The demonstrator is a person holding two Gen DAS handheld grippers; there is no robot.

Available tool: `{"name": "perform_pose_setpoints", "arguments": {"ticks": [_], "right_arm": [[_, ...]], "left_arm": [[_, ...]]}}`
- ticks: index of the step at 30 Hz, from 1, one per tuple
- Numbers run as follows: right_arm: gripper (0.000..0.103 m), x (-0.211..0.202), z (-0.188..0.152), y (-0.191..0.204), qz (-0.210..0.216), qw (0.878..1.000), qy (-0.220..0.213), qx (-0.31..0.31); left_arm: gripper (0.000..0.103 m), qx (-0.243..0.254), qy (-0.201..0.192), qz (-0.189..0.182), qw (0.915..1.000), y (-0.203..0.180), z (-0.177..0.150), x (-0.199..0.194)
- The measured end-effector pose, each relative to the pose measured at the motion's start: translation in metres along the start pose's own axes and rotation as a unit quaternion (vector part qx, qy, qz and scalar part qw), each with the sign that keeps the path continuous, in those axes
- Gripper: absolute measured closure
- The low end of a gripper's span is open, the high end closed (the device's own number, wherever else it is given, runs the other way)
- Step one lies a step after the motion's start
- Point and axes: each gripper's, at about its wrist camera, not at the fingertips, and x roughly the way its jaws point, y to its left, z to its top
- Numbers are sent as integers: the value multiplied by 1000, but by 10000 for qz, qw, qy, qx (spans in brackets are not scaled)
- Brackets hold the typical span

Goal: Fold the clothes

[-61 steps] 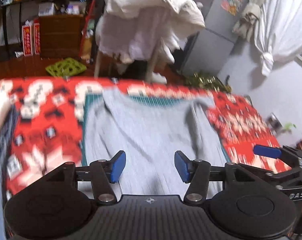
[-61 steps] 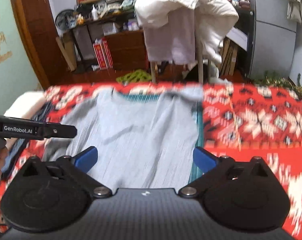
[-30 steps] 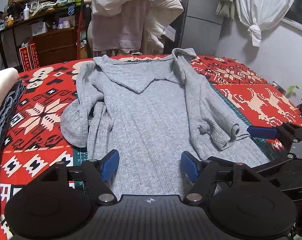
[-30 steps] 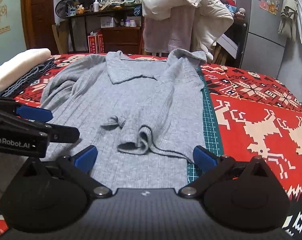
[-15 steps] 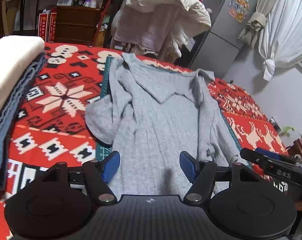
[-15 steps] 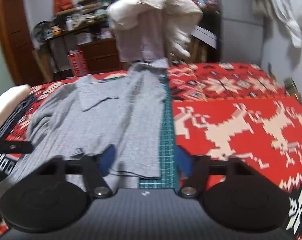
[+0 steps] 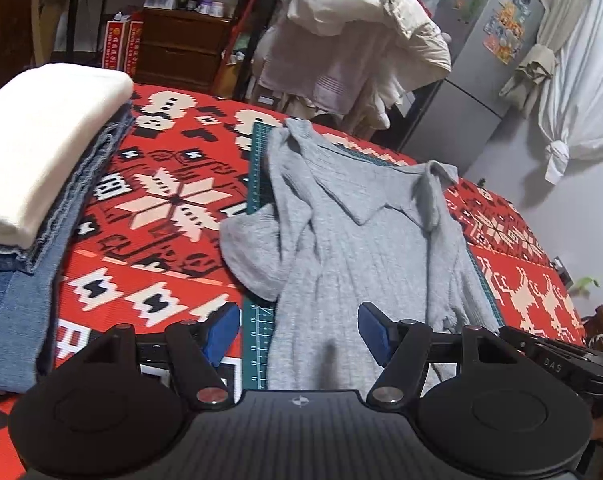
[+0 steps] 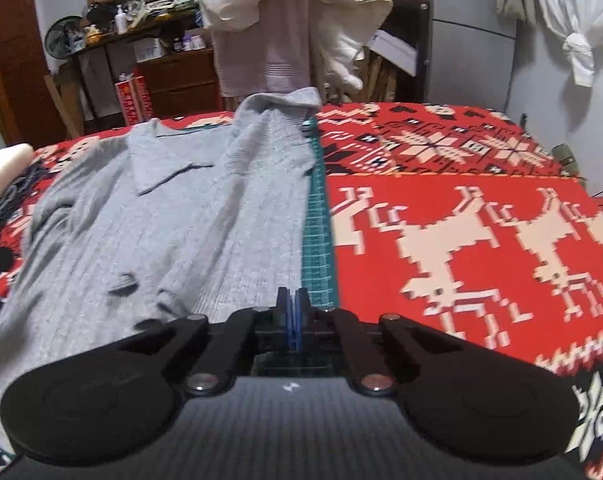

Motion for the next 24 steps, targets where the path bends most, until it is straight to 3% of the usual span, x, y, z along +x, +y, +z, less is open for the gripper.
{"name": "perform_pose_setpoints", "arguments": {"ticks": [6, 13, 22, 24], "right_arm": [[102, 1, 24, -45, -694, 9970, -209, -259], [102, 19, 73, -114, -1544, 9855, -324, -633], [102, 58, 106, -173, -2048, 9751, -92, -843], [102, 69, 107, -180, -2072, 9747, -1, -835]], "left_arm": [[43, 27, -111, 173, 9998, 10, 10, -6], [44, -25, -161, 426, 9990, 21, 23, -6], [48, 156, -191, 707, 9972, 26, 35, 0], [53, 162, -165, 731, 9971, 28, 37, 2]]}}
